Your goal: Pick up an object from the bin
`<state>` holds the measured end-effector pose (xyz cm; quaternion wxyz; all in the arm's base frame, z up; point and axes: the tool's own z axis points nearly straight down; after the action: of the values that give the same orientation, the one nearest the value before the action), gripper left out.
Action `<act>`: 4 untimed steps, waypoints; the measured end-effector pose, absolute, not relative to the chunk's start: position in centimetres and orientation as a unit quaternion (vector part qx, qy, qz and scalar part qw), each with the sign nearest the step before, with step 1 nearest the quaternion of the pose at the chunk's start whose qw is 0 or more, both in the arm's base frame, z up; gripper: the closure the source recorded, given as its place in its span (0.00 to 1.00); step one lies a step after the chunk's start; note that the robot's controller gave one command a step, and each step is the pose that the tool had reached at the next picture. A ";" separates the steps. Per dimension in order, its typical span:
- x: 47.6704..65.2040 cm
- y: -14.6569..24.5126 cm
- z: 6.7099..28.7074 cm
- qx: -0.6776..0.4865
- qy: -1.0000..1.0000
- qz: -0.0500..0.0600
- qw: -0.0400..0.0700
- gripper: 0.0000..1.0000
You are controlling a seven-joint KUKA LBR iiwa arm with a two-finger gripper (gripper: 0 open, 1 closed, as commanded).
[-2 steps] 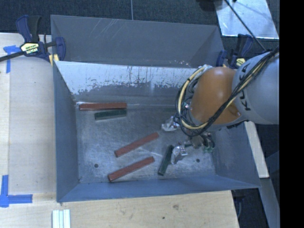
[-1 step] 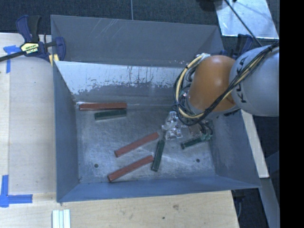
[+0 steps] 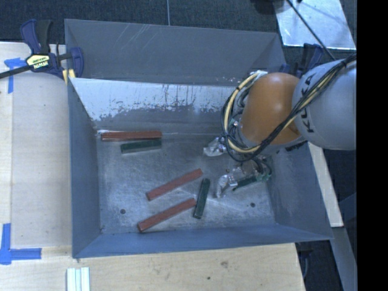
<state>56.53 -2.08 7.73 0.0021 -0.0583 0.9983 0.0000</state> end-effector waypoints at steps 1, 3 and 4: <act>56.5 -2.1 7.7 -0.058 0.998 0.000 0.002 0.00; 56.2 0.8 7.9 -0.219 0.975 -0.003 0.016 1.00; 56.2 0.8 8.1 -0.220 0.975 -0.003 0.015 1.00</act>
Offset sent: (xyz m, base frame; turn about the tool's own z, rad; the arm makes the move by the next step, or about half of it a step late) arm -0.0134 0.0306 -0.0073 -0.3303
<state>56.17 0.83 8.06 0.0155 -0.2203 0.9753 -0.0031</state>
